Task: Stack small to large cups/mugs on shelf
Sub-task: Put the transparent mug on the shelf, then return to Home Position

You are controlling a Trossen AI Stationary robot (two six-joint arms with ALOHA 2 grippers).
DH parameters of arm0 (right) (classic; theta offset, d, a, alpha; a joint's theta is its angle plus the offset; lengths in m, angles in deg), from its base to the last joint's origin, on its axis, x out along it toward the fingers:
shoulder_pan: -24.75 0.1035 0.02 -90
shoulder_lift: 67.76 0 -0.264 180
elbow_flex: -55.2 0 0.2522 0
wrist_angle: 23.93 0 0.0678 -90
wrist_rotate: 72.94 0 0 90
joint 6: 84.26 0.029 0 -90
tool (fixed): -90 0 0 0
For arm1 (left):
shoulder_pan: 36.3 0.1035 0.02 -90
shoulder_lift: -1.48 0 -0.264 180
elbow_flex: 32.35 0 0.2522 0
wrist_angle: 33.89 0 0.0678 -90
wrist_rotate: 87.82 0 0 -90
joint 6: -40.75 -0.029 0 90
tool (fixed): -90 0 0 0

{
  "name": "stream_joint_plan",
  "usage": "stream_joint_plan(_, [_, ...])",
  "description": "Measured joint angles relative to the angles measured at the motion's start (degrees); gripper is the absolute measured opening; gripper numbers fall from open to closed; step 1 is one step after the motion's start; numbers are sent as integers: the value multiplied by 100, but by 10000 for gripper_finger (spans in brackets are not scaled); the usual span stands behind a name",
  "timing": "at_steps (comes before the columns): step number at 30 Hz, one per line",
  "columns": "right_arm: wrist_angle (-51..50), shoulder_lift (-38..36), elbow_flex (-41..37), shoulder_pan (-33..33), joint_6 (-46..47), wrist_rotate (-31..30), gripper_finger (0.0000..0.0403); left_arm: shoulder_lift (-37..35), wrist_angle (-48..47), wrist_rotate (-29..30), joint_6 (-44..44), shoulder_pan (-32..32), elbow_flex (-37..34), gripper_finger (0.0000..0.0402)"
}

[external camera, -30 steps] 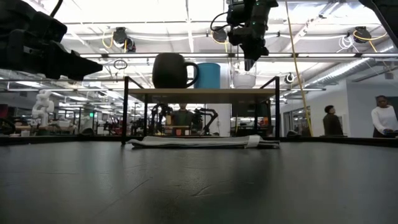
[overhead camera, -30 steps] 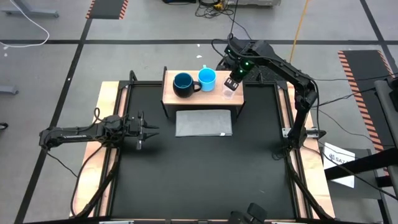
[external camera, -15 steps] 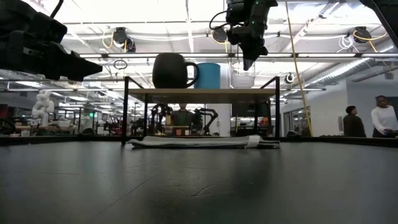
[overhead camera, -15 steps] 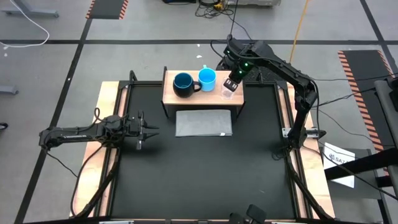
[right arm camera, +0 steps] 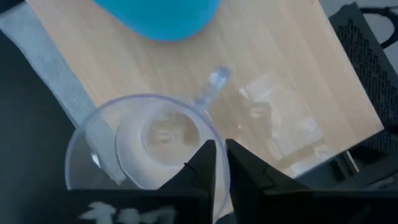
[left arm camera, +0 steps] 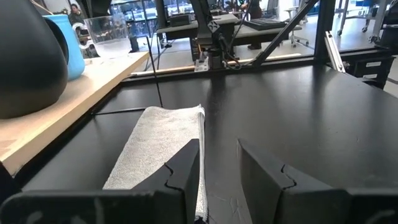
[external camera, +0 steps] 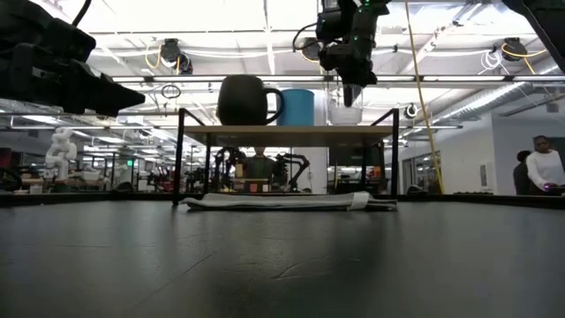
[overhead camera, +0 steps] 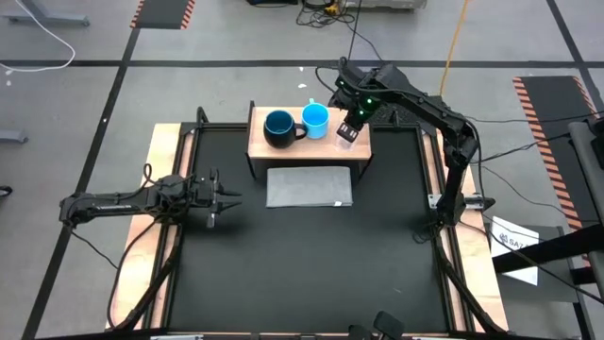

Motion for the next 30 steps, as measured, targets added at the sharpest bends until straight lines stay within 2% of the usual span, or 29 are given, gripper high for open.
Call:
stream_joint_plan(13, [345, -329, 20, -6, 3, 9, 112, 0, -44, 0, 13, -1, -1, 108])
stream_joint_plan(18, [430, -581, 28, -6, 46, 15, 129, 0, -39, 2, 13, 0, 0, 108])
stream_joint_plan(24, [463, -689, 31, -6, 46, 13, 117, 0, -37, 4, 13, -1, -2, 108])
stream_joint_plan(30, [651, -680, 31, -6, 1, 15, 64, 0, -41, 4, 39, 0, 0, 108])
